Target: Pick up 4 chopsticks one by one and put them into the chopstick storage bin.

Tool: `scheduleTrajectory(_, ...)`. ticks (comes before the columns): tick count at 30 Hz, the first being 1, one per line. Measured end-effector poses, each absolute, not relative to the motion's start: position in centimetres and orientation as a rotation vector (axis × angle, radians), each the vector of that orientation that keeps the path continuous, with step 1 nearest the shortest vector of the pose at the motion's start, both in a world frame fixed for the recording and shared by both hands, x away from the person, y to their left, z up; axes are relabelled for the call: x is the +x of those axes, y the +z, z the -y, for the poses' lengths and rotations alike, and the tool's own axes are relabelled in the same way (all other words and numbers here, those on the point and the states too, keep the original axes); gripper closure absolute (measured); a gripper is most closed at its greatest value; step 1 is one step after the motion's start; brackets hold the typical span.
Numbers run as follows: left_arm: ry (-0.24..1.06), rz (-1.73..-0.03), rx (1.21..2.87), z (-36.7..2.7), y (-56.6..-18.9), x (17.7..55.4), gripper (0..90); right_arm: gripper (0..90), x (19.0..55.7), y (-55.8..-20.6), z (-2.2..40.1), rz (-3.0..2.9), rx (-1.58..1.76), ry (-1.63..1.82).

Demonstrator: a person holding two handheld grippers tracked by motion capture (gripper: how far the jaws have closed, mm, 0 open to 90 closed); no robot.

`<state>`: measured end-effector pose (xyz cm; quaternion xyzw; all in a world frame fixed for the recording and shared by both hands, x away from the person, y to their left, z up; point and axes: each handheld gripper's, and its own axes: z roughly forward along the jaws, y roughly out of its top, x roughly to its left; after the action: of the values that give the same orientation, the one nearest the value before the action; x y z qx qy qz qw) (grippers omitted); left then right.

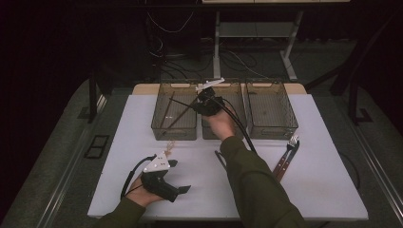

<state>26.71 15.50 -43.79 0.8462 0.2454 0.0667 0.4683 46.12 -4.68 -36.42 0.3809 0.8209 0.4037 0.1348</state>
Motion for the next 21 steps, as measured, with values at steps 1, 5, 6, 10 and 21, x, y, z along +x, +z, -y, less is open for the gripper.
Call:
scheduleTrajectory(1, 0.165, -0.598, 2.076, -15.5, -43.8, 26.7, 0.0, 85.8, 46.2, -36.5, 4.5, -2.379, 1.102, 1.165)
scheduleTrajectory(5, 0.168, -0.593, 2.075, -15.5, -43.8, 26.8, 0.0, 85.8, 46.8, -36.8, 3.6, -2.374, 1.125, 1.161)
scheduleTrajectory(6, 0.167, -0.592, 2.076, -15.5, -43.8, 26.8, 0.0, 85.8, 46.9, -37.0, 3.3, -2.377, 1.133, 1.153)
scheduleTrajectory(10, 0.167, -0.589, 2.076, -15.5, -43.7, 26.8, 0.0, 85.7, 47.3, -37.5, 2.4, -2.392, 1.140, 1.131)
scheduleTrajectory(21, 0.157, -0.589, 2.070, -15.4, -43.7, 26.7, 0.0, 78.6, 47.5, -38.3, 0.5, -2.433, 1.117, 1.074)
